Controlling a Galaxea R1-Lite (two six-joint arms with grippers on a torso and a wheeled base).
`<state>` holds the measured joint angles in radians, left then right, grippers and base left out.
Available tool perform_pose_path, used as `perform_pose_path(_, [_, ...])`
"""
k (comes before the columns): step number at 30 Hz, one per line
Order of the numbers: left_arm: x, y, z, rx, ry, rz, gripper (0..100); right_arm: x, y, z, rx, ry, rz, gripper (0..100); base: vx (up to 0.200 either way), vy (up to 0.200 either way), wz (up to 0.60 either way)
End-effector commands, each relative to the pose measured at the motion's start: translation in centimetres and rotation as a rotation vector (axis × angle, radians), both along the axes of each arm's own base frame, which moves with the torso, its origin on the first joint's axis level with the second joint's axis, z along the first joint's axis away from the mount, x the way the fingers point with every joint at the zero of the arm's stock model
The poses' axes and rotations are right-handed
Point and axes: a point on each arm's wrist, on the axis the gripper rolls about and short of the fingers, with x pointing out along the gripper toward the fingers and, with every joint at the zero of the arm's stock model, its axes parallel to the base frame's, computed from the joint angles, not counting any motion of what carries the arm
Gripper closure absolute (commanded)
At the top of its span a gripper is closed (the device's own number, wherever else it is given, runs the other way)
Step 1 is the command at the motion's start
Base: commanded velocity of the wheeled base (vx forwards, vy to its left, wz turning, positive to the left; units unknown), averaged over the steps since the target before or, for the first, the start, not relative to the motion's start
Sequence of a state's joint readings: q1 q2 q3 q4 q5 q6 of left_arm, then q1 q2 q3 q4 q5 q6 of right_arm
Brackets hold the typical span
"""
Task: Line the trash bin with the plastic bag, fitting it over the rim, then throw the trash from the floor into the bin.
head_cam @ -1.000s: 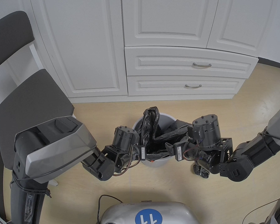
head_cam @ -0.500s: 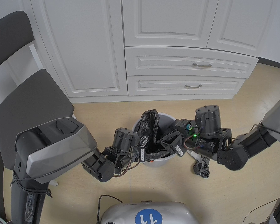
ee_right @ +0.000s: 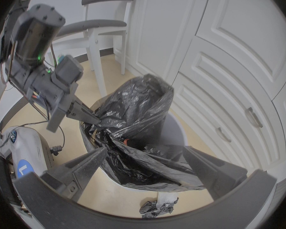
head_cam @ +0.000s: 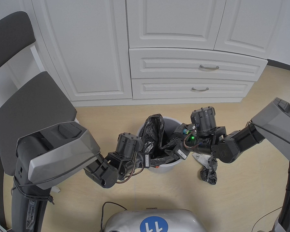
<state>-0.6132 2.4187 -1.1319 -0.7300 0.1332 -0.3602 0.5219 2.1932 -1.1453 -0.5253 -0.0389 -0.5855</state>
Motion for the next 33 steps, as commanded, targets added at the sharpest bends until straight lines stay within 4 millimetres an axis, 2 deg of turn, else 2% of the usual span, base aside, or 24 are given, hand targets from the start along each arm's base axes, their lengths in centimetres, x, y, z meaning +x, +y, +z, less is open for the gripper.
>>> perform_pose_path(1, [0.0,0.0,-0.1,0.002,0.003,0.002,100,0.4,0.2,-1.9,-0.022,0.038,0.0,0,0.0,0.0,0.0])
perform_pose_path(5, [0.1,0.0,-0.3,0.003,0.004,0.002,100,0.8,0.3,-2.3,-0.019,0.034,-0.001,0,0.0,0.0,0.0])
perform_pose_path(6, [0.1,0.0,-0.3,0.003,0.005,0.002,100,1.1,0.3,-2.4,-0.018,0.029,-0.007,100,0.0,0.0,0.0])
perform_pose_path(12, [0.1,0.0,-0.5,0.006,0.007,0.003,100,2.7,0.7,-2.5,0.008,0.004,-0.034,100,0.0,0.0,0.0])
perform_pose_path(20, [0.2,0.3,-0.6,0.012,0.009,0.009,100,4.8,0.1,-1.2,0.072,-0.041,-0.103,100,0.0,0.0,0.0])
perform_pose_path(23, [0.2,0.5,-0.8,0.023,0.016,0.008,100,6.6,-0.1,-0.7,0.133,-0.076,-0.216,100,0.0,0.0,0.0])
perform_pose_path(24, [0.2,0.5,-0.8,0.023,0.016,0.008,100,6.6,-0.1,-0.7,0.133,-0.076,-0.216,100,0.0,0.0,0.0])
perform_pose_path(25, [0.0,0.8,-1.3,0.035,0.03,0.008,100,7.9,0.0,-0.4,0.197,-0.099,-0.307,100,0.0,0.0,0.0])
perform_pose_path(27, [0.0,0.8,-1.6,0.046,0.033,0.003,100,8.9,0.0,-0.2,0.241,-0.12,-0.372,100,0.0,0.0,0.0])
perform_pose_path(29, [0.0,0.9,-1.9,0.062,0.032,-0.005,100,10.0,-0.8,-0.3,0.251,-0.133,-0.438,100,0.0,0.0,0.0])
perform_pose_path(33, [0.0,1.0,-2.0,0.067,0.032,-0.005,100,10.9,-1.5,-0.4,0.264,-0.121,-0.504,100,0.0,0.0,0.0])
